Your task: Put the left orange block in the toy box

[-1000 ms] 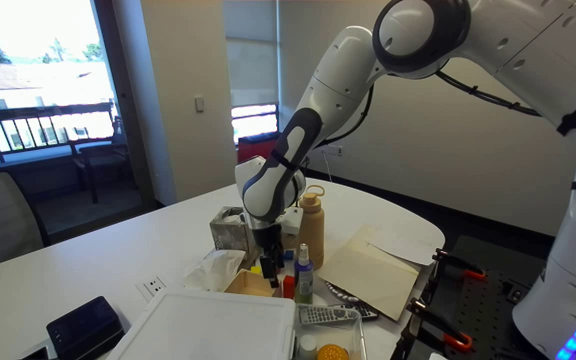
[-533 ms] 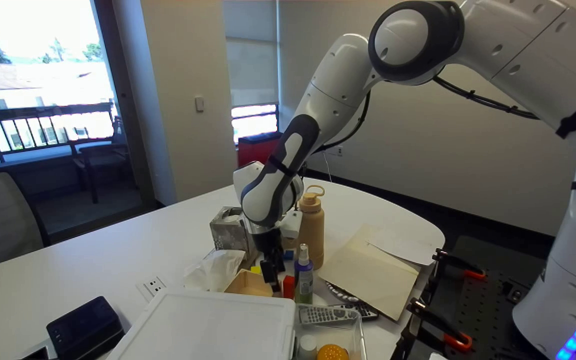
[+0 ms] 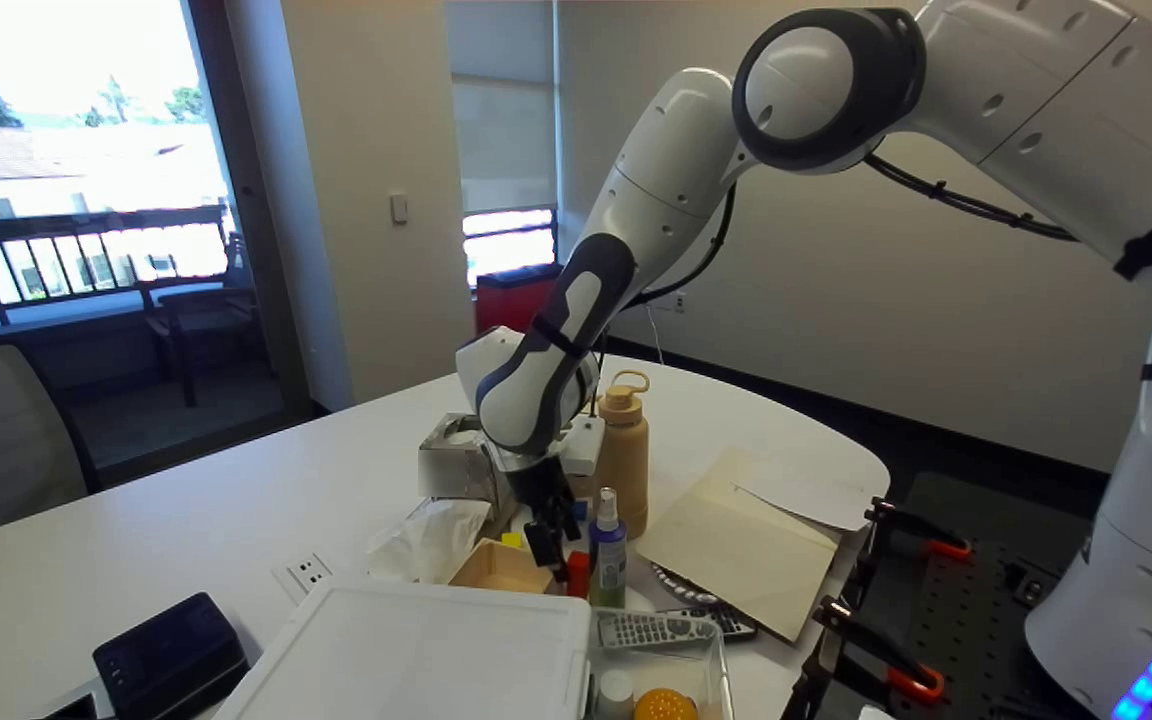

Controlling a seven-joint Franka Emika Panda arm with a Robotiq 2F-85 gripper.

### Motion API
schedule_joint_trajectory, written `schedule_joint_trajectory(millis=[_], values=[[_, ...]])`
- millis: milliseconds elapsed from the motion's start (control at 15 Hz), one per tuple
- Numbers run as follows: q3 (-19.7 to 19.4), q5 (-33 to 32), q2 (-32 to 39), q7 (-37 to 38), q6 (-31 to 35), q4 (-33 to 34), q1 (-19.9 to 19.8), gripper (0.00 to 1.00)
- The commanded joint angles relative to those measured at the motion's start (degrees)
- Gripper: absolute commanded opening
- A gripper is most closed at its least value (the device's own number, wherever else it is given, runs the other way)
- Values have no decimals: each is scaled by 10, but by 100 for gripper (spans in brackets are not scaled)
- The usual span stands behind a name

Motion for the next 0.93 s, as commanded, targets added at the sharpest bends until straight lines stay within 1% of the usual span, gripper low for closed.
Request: schedule_joint_trajectory(millis=[0, 333, 867], values=[[-9, -14, 11, 21, -52, 31, 14, 100], [-11, -18, 27, 22, -81, 51, 18, 100], [-10, -21, 48, 19, -74, 68, 18, 100]])
